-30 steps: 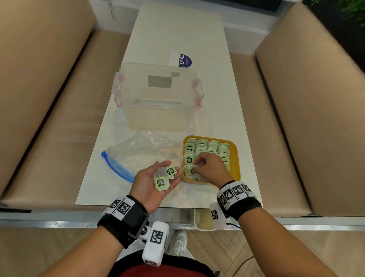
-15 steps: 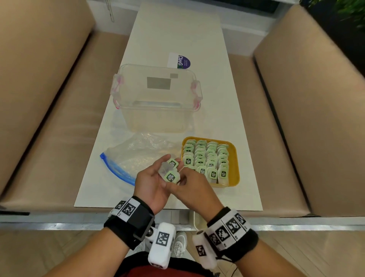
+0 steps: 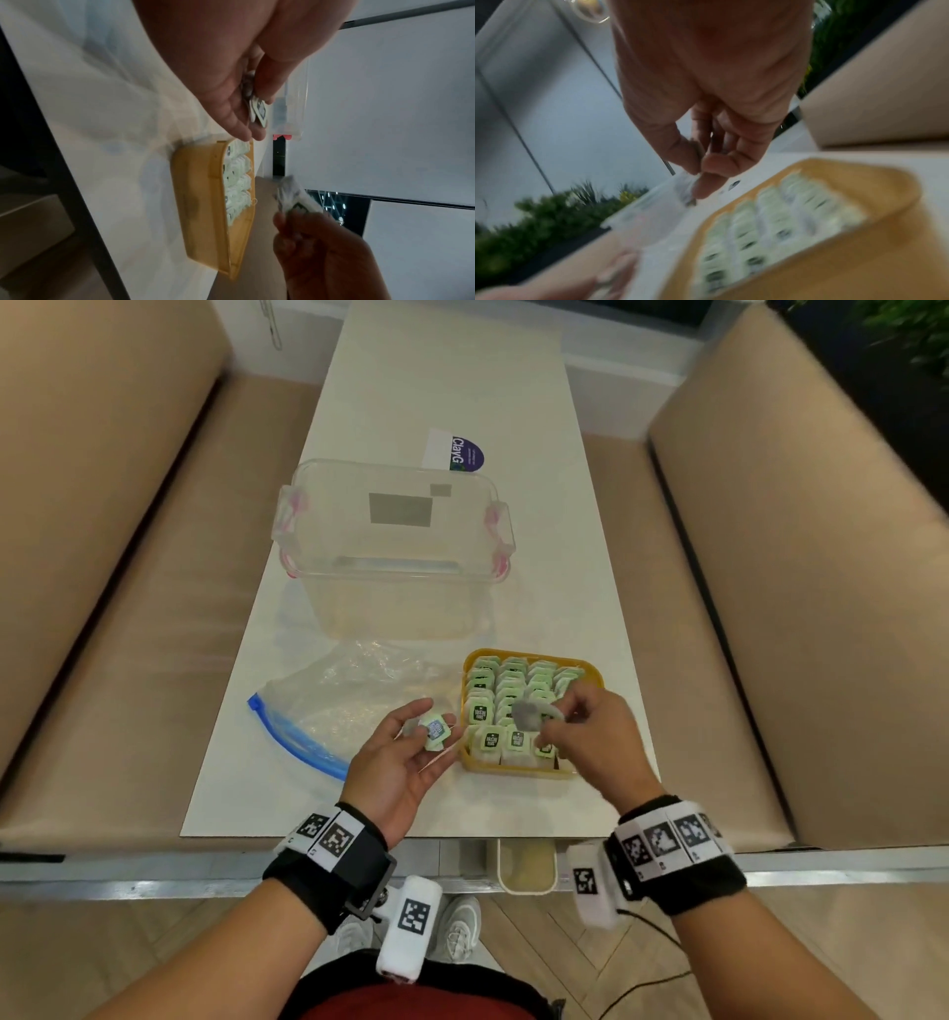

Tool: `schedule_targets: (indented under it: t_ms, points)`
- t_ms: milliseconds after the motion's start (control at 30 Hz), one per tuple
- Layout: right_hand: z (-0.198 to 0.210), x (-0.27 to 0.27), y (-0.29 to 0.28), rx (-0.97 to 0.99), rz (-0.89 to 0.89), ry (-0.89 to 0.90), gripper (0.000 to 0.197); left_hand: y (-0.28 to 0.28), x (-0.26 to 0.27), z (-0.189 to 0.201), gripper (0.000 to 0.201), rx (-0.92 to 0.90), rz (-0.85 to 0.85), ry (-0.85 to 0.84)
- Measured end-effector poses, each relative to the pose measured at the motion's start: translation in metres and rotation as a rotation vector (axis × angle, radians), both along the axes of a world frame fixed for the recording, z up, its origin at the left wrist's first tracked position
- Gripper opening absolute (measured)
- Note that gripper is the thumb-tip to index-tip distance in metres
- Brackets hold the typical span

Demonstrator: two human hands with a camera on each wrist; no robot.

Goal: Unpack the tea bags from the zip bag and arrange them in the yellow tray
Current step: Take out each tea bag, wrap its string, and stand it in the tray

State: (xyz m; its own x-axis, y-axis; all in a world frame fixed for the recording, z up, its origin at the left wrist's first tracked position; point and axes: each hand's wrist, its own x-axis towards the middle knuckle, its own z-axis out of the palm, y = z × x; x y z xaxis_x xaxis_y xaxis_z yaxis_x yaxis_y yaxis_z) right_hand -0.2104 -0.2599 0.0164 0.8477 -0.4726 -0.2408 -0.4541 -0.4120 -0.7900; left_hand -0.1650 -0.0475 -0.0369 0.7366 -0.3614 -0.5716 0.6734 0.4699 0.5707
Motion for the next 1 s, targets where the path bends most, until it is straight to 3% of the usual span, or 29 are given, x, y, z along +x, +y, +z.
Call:
schedule_targets:
  t_ms: [100, 233, 433, 633, 1000]
  points:
    - [-0.004, 0.003, -0.025, -0.14, 0.076, 0.06, 0.016, 0.002, -0.001, -0.004, 0.031, 0.059, -0.02, -0.018]
    - [-0.011, 0.012, -0.039, -0.284, 0.264, 0.234, 0.027, 0.001, -0.004, -0.009, 0.03, 0.069, -0.031, -0.009]
    - [-0.022, 0.03, -0.038, -0.371, 0.49, 0.431, 0.016, -0.001, -0.007, -0.01, 0.029, 0.054, -0.047, 0.009]
    - [-0.035, 0.037, -0.035, -0.398, 0.51, 0.475, 0.018, 0.0, -0.007, -0.009, 0.03, 0.031, -0.047, 0.024]
    - [-0.053, 0.032, -0.038, -0.462, 0.462, 0.382, 0.022, -0.001, -0.007, -0.011, 0.032, -0.016, -0.059, 0.045]
